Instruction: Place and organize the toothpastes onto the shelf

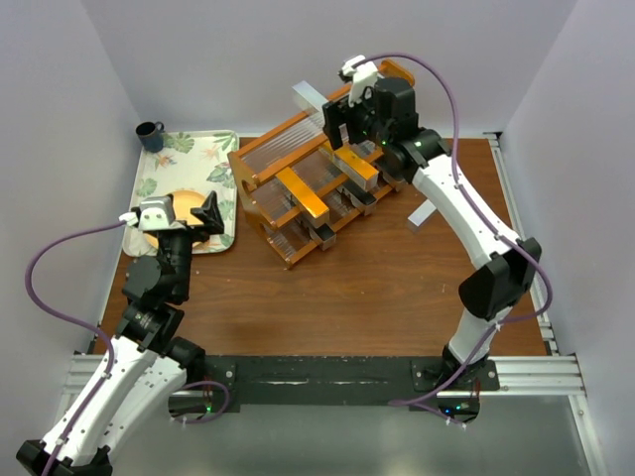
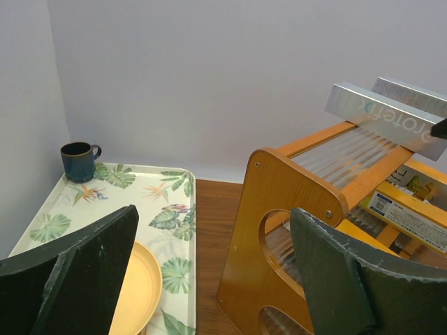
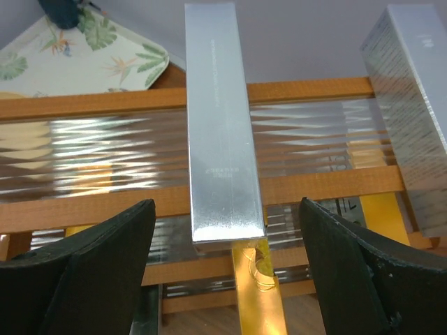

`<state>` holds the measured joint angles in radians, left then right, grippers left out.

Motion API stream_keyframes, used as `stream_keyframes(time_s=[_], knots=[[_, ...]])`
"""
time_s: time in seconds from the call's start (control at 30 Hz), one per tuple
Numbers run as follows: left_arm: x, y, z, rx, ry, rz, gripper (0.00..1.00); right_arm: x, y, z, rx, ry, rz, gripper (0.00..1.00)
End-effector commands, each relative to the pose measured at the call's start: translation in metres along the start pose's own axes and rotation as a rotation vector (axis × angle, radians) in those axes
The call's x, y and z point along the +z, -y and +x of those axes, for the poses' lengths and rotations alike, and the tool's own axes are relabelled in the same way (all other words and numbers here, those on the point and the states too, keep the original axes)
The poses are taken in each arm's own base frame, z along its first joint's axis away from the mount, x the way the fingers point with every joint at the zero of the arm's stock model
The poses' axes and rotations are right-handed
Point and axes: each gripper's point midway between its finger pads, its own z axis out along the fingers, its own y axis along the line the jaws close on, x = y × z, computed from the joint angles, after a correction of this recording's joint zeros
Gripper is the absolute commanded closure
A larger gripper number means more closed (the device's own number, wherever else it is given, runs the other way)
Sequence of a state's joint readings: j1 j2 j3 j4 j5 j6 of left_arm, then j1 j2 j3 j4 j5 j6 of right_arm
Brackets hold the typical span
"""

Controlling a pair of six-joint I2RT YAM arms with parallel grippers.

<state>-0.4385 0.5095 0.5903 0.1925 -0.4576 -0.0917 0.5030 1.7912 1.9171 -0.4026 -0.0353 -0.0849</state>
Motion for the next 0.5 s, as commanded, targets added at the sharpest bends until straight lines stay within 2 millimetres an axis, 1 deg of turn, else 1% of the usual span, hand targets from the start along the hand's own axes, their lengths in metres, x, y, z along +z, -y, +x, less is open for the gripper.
stream_keyframes(time_s=[0.0, 0.03, 0.07, 0.1, 0.13, 0.17, 0.2, 0.23, 0.27, 0.3, 0.33, 0.37, 0.4, 0.43, 0.47], knots=[[0.0, 0.0, -0.003, -0.017, 0.017, 0.0, 0.05, -0.051, 0.009, -0.057, 0.027, 0.18, 0.048, 0.11], [0.0, 0.0, -0.003, -0.019, 0.017, 0.0, 0.05, -0.054, 0.013, -0.051, 0.034, 0.183, 0.075, 0.11], [0.0, 0.0, -0.003, -0.018, 0.018, 0.002, 0.05, -0.072, 0.017, -0.06, 0.045, 0.222, 0.099, 0.11], [-0.001, 0.0, -0.004, -0.018, 0.02, 0.002, 0.05, -0.081, 0.02, -0.059, 0.056, 0.236, 0.124, 0.11], [-0.001, 0.0, -0.004, -0.021, 0.021, 0.002, 0.05, -0.08, 0.023, -0.038, 0.066, 0.205, 0.149, 0.11], [-0.001, 0.0, -0.005, -0.021, 0.023, 0.004, 0.05, -0.103, 0.036, -0.049, 0.091, 0.262, 0.226, 0.09], [-0.001, 0.0, -0.005, -0.023, 0.022, 0.005, 0.05, -0.11, 0.042, -0.043, 0.103, 0.263, 0.266, 0.07], [-0.001, 0.0, -0.005, -0.022, 0.023, 0.005, 0.05, -0.111, 0.049, -0.022, 0.104, 0.224, 0.314, 0.06], [-0.002, 0.001, -0.006, -0.026, 0.025, 0.01, 0.05, -0.122, 0.06, -0.014, 0.112, 0.216, 0.387, 0.05], [-0.002, 0.001, -0.006, -0.026, 0.026, 0.012, 0.05, -0.139, 0.066, -0.014, 0.12, 0.231, 0.429, 0.04], [-0.002, 0.001, -0.006, -0.026, 0.026, 0.013, 0.05, -0.14, 0.069, 0.009, 0.148, 0.195, 0.458, 0.04], [-0.002, 0.001, -0.006, -0.028, 0.026, 0.015, 0.05, -0.146, 0.073, 0.018, 0.171, 0.193, 0.491, 0.04], [-0.003, 0.001, -0.006, -0.029, 0.026, 0.015, 0.05, -0.166, 0.085, 0.023, 0.196, 0.207, 0.575, 0.03], [-0.003, 0.001, -0.008, -0.031, 0.029, 0.015, 0.05, -0.166, 0.089, 0.048, 0.221, 0.172, 0.615, 0.03], [-0.003, 0.001, -0.007, -0.032, 0.029, 0.016, 0.05, -0.172, 0.095, 0.06, 0.241, 0.161, 0.667, 0.03]])
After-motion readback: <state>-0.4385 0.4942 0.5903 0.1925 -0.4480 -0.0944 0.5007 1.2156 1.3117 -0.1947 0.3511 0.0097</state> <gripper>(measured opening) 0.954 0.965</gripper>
